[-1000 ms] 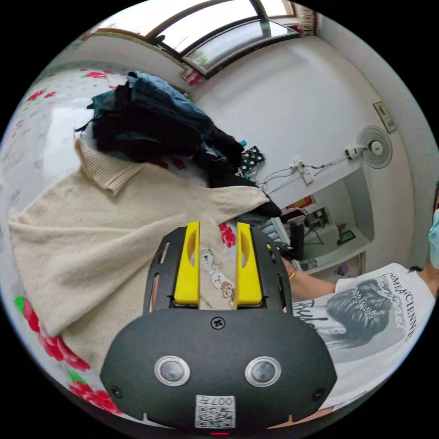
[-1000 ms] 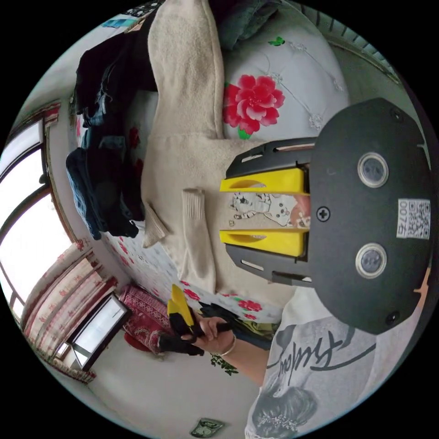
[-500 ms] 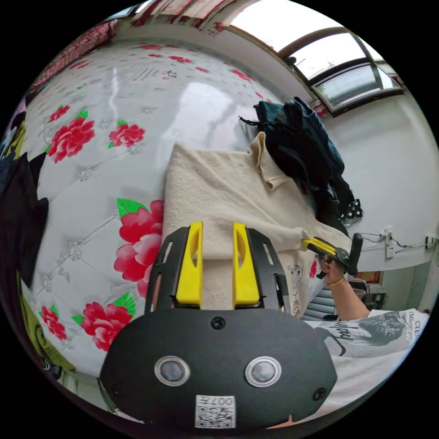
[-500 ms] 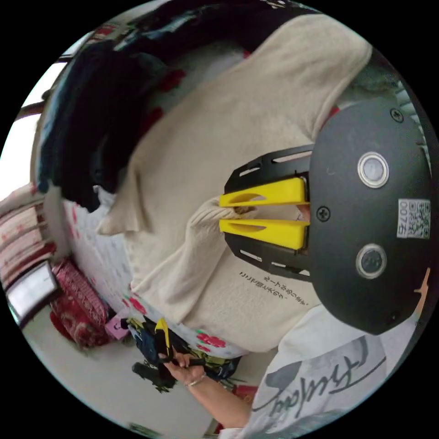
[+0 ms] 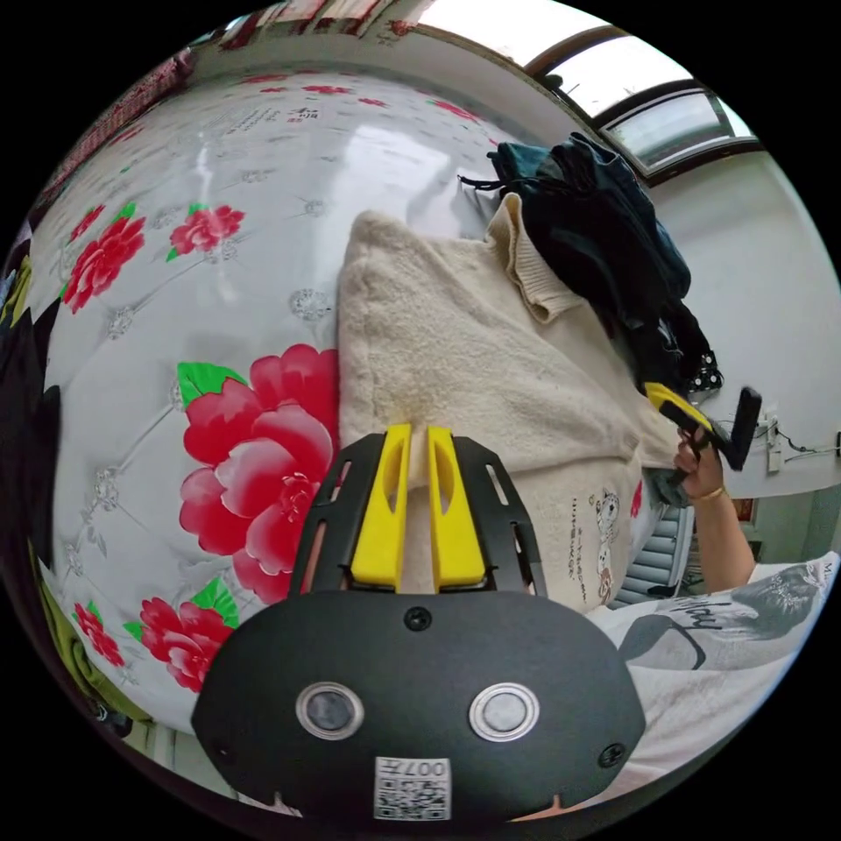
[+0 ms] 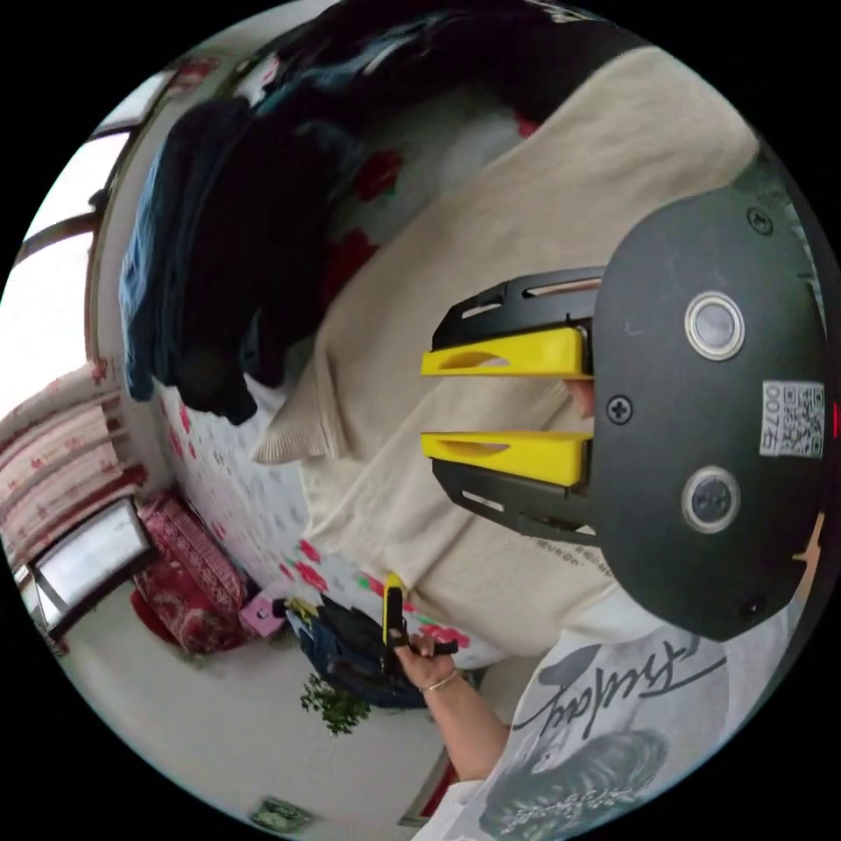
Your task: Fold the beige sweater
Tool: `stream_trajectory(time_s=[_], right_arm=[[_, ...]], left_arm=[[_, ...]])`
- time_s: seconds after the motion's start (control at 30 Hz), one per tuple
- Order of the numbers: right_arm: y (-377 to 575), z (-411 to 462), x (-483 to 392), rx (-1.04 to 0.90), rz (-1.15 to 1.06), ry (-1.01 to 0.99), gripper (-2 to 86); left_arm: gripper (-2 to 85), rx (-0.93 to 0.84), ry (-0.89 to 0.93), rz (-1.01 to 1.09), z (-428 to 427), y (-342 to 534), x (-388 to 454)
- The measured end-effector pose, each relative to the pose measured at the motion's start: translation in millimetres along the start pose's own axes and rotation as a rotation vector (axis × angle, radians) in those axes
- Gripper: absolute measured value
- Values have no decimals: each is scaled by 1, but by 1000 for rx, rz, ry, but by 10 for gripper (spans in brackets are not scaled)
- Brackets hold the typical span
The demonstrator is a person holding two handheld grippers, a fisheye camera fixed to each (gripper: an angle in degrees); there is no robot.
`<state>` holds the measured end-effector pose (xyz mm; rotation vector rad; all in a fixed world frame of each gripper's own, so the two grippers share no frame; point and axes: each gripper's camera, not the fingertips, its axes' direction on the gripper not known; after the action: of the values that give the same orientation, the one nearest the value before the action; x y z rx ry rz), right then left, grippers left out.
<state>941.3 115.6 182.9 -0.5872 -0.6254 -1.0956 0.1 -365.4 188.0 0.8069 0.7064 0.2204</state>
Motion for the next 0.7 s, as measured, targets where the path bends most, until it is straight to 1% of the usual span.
stream_trajectory(time_s=[0.07,0.23,0.3,0.33,0.37,0.4,0.43,0.47,0.53,0.57,0.63,0.7], right_arm=[[-38,37,-15,-74,-105,-85,66],[-100,118,-42,-230,-268,-120,66],[-119,128,-47,-220,-293,-7,67],[-130,115,-42,-112,-248,114,67],[-136,88,-31,47,-121,182,66],[-137,73,-24,123,-53,191,65],[-131,44,-11,240,62,175,64],[-119,21,-2,317,125,133,64],[-89,-1,7,369,177,103,64],[-63,-10,11,360,210,103,64],[-19,-18,18,311,246,126,65],[34,-29,28,252,325,201,67]], left_arm=[[37,0,1,5,-3,-2,2],[30,9,48,-12,-16,9,1],[24,10,59,-24,-21,17,-2],[21,10,66,-32,-23,23,-5],[20,9,64,-38,-24,26,-7],[18,8,57,-48,-26,31,-10],[17,10,54,-60,-28,36,-13],[16,10,54,-67,-28,38,-15],[13,14,73,-94,-29,43,-23],[12,14,81,-99,-28,44,-25],[7,12,110,-115,-27,44,-30],[2,9,125,-118,-27,43,-31]])
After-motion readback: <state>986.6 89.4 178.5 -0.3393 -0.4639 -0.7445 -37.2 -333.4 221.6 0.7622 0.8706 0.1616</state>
